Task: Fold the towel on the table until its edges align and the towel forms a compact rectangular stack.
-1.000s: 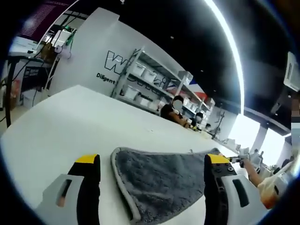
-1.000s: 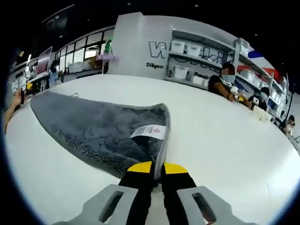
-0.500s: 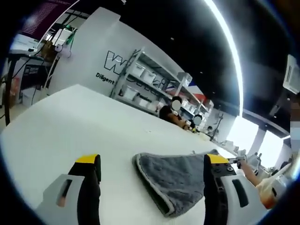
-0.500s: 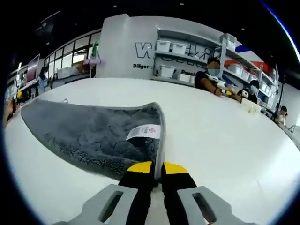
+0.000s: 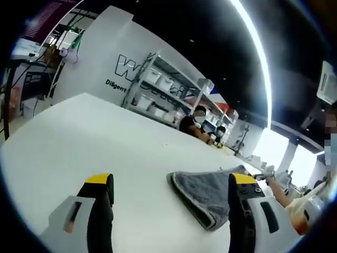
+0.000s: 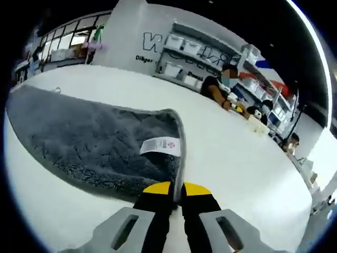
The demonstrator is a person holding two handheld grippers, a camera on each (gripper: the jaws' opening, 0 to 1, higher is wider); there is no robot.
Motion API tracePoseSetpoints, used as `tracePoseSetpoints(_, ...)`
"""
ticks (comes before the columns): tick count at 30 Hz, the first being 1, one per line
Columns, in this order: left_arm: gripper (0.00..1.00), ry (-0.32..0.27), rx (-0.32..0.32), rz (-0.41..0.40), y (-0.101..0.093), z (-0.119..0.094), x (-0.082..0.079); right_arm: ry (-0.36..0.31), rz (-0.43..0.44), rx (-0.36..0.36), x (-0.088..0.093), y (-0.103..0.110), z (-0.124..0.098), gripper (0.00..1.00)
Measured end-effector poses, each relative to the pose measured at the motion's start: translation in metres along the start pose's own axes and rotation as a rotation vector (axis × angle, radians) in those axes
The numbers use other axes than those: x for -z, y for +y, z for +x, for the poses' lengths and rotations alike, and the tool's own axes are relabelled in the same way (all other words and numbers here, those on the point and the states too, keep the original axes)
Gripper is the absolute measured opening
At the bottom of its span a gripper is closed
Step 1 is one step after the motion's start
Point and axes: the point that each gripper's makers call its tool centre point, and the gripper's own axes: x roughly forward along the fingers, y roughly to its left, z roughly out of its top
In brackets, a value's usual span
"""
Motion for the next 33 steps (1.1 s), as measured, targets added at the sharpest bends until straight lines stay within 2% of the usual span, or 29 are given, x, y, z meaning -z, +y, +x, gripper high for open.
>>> tracePoseSetpoints(3, 0.88, 0.002, -0.003, 0.002, -0.003, 0.0, 0.002, 0.031, -0.181, 0.053, -0.007, 0.003, -0.005, 0.03)
tracePoseSetpoints(5, 0.87, 0.002, -0.01, 0.002, -0.002, 0.0, 0.002, 0.027, -0.242, 0.075, -0.014, 0.007, -0.01, 0.03)
tracePoseSetpoints(9, 0.87, -0.004, -0.014, 0.015, -0.001, 0.0, 0.0, -0.04, -0.277, 0.083, -0.034, 0.016, -0.025, 0.03)
tracePoseSetpoints(14, 0.87, -0.006, -0.01, 0.013, 0.001, 0.0, -0.003, -0.133, -0.353, 0.065, -0.062, 0.041, -0.049, 0.03)
tracePoseSetpoints(20, 0.87, 0.007, -0.007, 0.01, 0.001, 0.002, 0.001, -0.251, -0.459, -0.017, -0.094, 0.085, -0.069, 0.03)
tracePoseSetpoints(24, 0.87, 0.008, -0.01, 0.005, 0.005, 0.002, 0.0, -0.295, -0.481, -0.069, -0.108, 0.108, -0.078, 0.03)
tracePoseSetpoints(27, 0.86, 0.011, -0.013, 0.002, 0.008, 0.002, 0.0, -0.316, -0.49, -0.112, -0.114, 0.123, -0.083, 0.03)
tracePoseSetpoints(33, 0.86, 0.023, -0.017, 0.002, 0.008, 0.003, 0.004, -0.335, -0.534, -0.269, -0.112, 0.167, -0.086, 0.03)
